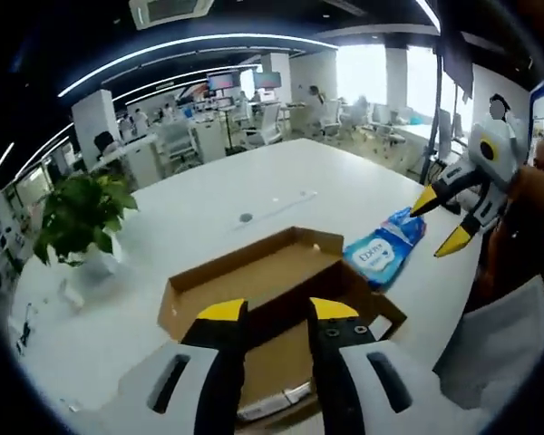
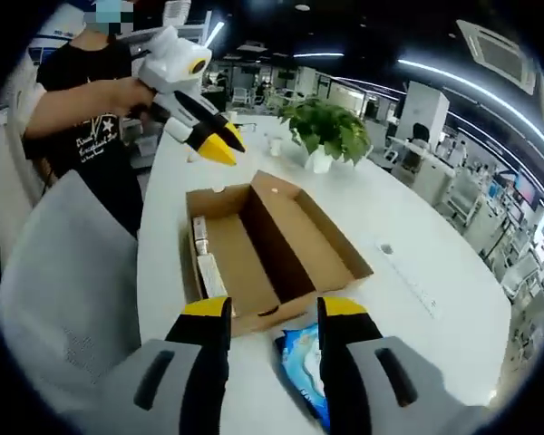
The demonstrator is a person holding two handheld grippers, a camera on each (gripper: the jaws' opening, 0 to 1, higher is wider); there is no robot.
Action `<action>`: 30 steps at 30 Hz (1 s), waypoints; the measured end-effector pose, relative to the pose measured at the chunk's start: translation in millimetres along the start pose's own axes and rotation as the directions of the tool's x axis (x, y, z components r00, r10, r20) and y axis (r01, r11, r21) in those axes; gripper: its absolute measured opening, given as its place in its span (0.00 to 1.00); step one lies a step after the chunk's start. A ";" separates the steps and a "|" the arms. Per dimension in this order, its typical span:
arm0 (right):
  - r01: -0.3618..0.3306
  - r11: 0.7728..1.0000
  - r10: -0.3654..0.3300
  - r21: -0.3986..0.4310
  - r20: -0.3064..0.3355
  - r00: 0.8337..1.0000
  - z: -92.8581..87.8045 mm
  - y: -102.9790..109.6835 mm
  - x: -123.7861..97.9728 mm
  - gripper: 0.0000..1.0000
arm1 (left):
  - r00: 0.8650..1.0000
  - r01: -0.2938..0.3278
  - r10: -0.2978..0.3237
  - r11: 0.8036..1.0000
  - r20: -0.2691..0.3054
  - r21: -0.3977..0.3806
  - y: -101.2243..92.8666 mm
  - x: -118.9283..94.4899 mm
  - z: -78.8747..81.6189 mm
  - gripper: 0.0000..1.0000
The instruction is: Operate the shoe box by opening the lid, removing the specified soft item, and placing it in the target area until the item is outside and the box remains undamaged.
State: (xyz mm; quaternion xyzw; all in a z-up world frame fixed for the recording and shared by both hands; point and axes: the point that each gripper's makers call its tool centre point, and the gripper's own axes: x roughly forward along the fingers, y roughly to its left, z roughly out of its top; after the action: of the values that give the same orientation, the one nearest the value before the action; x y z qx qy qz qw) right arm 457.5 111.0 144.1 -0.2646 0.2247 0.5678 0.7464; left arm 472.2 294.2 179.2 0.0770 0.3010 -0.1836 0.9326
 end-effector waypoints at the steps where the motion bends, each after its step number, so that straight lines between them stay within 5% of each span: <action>1: -0.017 0.999 0.017 -0.034 -0.004 1.000 2.6 3.1 4.5 0.36 | 1.000 -0.005 0.005 1.000 0.003 -0.005 4.4 -3.6 -0.9 0.26; 11: -0.217 0.968 0.202 -0.128 -0.116 0.972 7.4 31.6 47.0 0.38 | 0.995 -0.052 0.056 0.998 0.078 -0.044 48.5 -46.8 9.0 0.28; 14: -0.238 0.956 0.212 -0.171 -0.157 0.965 2.4 32.0 59.4 0.38 | 0.994 -0.060 0.065 0.997 0.091 -0.058 58.1 -52.7 6.7 0.27; 30: -0.343 0.928 0.292 -0.146 -0.285 0.913 -41.2 33.4 104.1 0.37 | 0.995 0.018 -0.012 0.998 0.095 -0.068 54.9 -41.5 -33.4 0.35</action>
State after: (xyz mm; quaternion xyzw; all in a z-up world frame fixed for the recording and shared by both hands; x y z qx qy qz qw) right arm 450.2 167.3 42.0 -0.3672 0.3041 0.6615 0.5789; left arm 444.5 365.5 178.6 0.0337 0.2634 -0.1836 0.9465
